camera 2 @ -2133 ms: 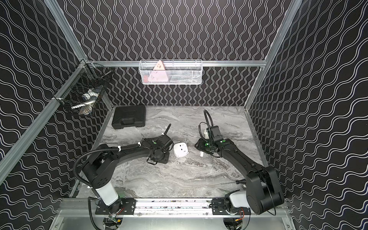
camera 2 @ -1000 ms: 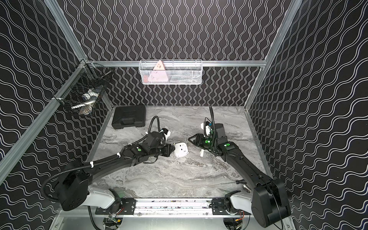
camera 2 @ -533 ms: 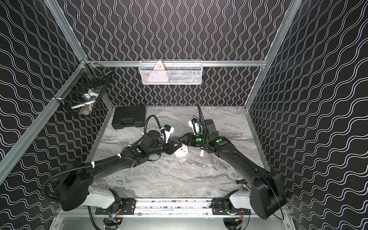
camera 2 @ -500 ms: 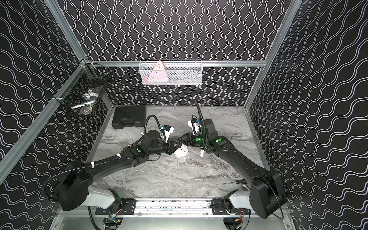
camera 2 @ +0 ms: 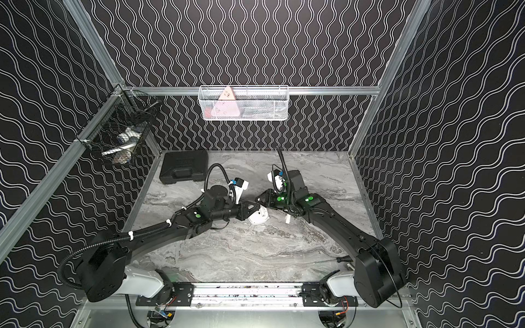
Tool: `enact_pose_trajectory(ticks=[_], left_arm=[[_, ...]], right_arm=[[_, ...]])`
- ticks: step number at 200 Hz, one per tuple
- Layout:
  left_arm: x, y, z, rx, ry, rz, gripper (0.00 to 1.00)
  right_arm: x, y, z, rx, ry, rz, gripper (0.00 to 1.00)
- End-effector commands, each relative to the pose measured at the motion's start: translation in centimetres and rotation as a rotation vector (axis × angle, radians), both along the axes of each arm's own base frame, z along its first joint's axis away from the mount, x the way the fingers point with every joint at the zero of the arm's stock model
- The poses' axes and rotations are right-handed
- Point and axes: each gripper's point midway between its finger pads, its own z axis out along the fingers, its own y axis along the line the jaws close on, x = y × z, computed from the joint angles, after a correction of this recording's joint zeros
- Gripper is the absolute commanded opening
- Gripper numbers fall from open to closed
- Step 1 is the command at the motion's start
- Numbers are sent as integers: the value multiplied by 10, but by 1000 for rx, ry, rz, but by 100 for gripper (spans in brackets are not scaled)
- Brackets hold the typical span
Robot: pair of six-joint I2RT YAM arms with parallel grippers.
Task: Insert the battery into the alarm
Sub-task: Pick up the battery at the center of the board.
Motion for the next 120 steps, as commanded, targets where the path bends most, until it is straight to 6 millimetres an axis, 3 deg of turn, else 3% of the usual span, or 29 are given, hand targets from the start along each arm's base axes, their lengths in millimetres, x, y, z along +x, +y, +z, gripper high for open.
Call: enact_pose_trajectory(ticks=[1,58,76,120], left_arm=[[2,-3,13,-30,-32,-6,3],[2,-3,9,-23,-29,-5,7],[3,-2,9,-24,-35,3,22],[2,0,16,-47,-65,4,72]], right_arm=[[4,-2,2,-6,-11,-20,21],[3,-2,4,-9,-33,-10,4],[3,-2,5,-2,-40,-10,3],[13,-8,7,-35,-100,-49,2]])
